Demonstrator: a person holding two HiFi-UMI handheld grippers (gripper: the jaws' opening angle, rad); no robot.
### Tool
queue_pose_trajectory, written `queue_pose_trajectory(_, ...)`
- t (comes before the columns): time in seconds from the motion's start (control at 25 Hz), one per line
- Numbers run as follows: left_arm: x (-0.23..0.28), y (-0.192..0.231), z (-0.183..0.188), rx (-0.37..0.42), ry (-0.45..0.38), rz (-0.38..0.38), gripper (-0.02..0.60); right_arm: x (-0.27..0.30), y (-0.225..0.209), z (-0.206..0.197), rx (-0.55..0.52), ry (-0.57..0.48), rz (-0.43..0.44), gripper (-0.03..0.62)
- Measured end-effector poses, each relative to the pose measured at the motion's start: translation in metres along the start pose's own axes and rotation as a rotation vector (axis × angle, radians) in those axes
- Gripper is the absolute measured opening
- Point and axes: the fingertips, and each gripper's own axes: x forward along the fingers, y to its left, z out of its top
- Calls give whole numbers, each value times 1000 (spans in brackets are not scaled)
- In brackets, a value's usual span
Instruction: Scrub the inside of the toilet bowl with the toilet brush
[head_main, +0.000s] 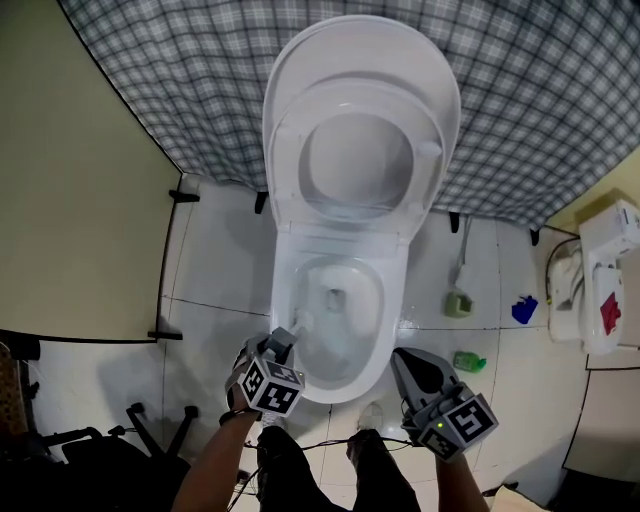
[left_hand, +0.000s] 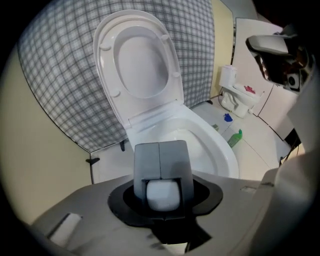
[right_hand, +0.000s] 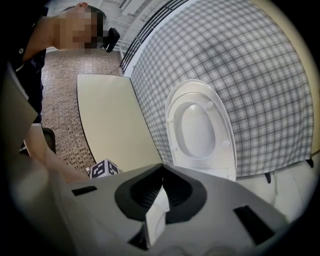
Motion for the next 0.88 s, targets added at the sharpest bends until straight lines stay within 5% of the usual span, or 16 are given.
queue_pose_trajectory(0.48,27,22,54,-129,-117,92,173,9,-24,1,0,20,-2,0)
queue_pose_trajectory(0.88,49,8,91,-126,-207,107,173,-6,-49,-1,11,28,-45,0)
